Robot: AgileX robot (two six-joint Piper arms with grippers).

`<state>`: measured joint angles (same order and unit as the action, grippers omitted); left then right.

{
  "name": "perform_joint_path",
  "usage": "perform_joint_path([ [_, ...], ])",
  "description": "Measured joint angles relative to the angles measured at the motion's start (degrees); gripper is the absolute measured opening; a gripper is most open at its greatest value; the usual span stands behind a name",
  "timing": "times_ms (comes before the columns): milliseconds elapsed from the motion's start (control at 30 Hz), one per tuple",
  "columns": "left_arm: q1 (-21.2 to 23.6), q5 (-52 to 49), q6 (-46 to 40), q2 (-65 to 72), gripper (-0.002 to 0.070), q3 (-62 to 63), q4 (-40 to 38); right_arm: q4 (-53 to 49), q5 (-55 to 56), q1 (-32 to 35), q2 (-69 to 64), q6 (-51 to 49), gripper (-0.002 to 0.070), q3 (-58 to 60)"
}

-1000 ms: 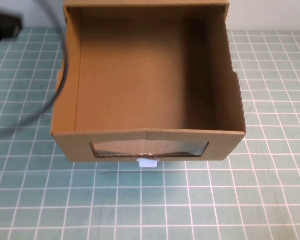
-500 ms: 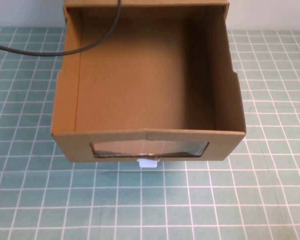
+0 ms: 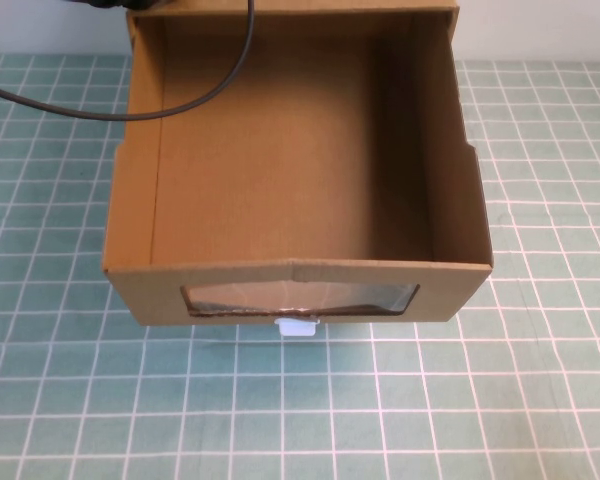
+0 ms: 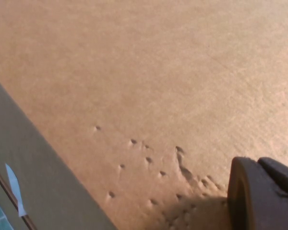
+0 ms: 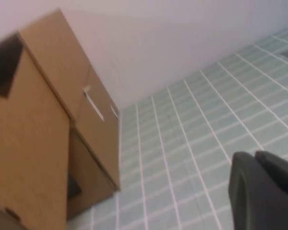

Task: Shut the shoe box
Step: Press the shoe box with left arm, then close the shoe box with your right arm

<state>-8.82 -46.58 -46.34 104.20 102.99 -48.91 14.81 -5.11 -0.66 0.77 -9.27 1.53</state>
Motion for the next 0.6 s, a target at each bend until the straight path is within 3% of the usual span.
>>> perform_joint_path([
  [167, 0.0, 0.0, 0.0, 0.0, -0.0005, 0.0, 0.0, 8.1, 2.7, 0.0, 0.0, -0.1, -0.0011, -0.4],
  [367, 0.0, 0.0, 0.0, 0.0, -0.0005, 0.0, 0.3, 11.5, -21.6, 0.0, -6.3, 1.1, -0.0011, -13.6],
  [600, 0.0, 0.0, 0.0, 0.0, -0.0005, 0.0, 0.5, 11.5, -46.2, 0.0, -27.9, 11.6, -0.0011, -33.9],
])
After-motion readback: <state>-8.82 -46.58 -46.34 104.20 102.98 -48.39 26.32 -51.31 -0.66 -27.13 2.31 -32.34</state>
